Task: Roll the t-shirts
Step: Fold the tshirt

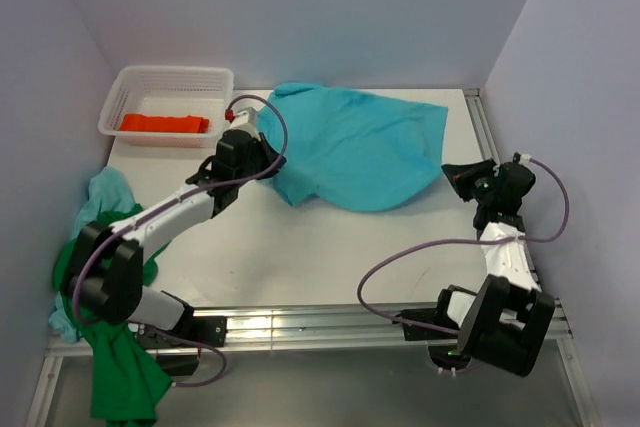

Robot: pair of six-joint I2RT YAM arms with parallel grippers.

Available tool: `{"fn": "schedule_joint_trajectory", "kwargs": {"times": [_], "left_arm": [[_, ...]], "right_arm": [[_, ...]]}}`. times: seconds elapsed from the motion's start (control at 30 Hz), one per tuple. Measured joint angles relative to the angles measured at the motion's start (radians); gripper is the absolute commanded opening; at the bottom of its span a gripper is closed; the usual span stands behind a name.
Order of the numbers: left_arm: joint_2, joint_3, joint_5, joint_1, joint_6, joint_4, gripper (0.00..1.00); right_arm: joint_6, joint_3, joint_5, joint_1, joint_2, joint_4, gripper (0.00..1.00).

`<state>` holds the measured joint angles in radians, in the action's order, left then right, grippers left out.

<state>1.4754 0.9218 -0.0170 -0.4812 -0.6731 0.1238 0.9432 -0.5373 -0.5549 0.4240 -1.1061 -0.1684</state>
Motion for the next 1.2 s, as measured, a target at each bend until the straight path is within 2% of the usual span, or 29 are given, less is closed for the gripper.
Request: {"fn": "schedule_joint_trajectory", "kwargs": {"times": [0.27,0.5,0.7,0.93,1.2], "left_arm": [[-0.224,-0.048,0.135,-0.123,-0.053,-0.079,0.00],[-0.257,-0.195,0.192,-0.205,-0.133,-0.214,0.00],[-0.329,-0.296,0.208,-0.257,-0.190,-0.309,0.00],[-0.419,-0.299,0.220,-0.284,-0.232,-0.378,0.00],[-0.375,-0.225,0.282,-0.293,-0.275,-0.535,0.00]], "right_arm": [[-0.103,0.056,0.150,0.000,0.159,0.178,0.00],[-0.169,0.112,0.268,0.001,0.289,0.409,0.00],[-0.182,0.175,0.353,0.002,0.503,0.579,0.00],[-0.140,0.189,0.449,0.002,0.755,0.758,0.00],[-0.091,0.198,0.539,0.002,0.716,0.827,0.00]]}}
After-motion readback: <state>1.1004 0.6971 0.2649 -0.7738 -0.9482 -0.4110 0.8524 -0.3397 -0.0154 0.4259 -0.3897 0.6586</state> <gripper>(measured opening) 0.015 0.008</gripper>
